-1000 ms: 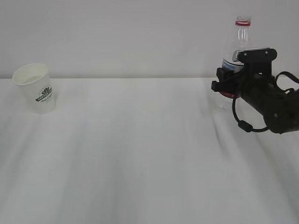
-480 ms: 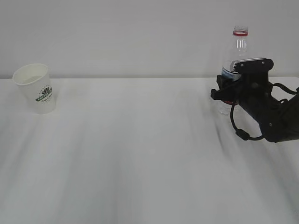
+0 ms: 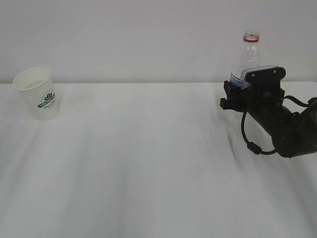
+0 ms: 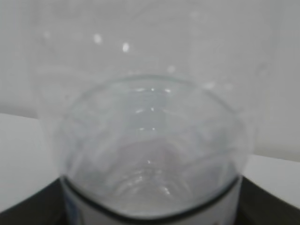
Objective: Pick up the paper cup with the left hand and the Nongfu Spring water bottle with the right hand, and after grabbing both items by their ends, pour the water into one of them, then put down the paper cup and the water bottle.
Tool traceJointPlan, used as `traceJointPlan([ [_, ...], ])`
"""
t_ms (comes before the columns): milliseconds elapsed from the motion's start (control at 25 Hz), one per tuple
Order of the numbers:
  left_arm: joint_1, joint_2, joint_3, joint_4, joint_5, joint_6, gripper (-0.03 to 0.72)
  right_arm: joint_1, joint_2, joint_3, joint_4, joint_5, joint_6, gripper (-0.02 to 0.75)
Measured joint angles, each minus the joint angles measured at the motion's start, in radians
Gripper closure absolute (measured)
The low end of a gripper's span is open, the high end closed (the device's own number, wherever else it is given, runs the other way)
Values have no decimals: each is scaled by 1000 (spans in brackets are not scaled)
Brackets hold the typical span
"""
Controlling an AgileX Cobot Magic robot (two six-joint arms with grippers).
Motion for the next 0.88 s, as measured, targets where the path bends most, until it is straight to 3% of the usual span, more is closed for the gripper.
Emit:
traceJointPlan([
  [120, 0, 0, 0, 0, 0, 0, 109, 0, 12, -2, -1, -24, 2, 202],
  [240, 0, 0, 0, 2, 0, 0, 111, 0, 14, 4, -1, -40, 3, 164],
  [880, 0, 0, 0, 22, 0, 0, 118, 0, -59, 164, 7, -99, 68, 149],
])
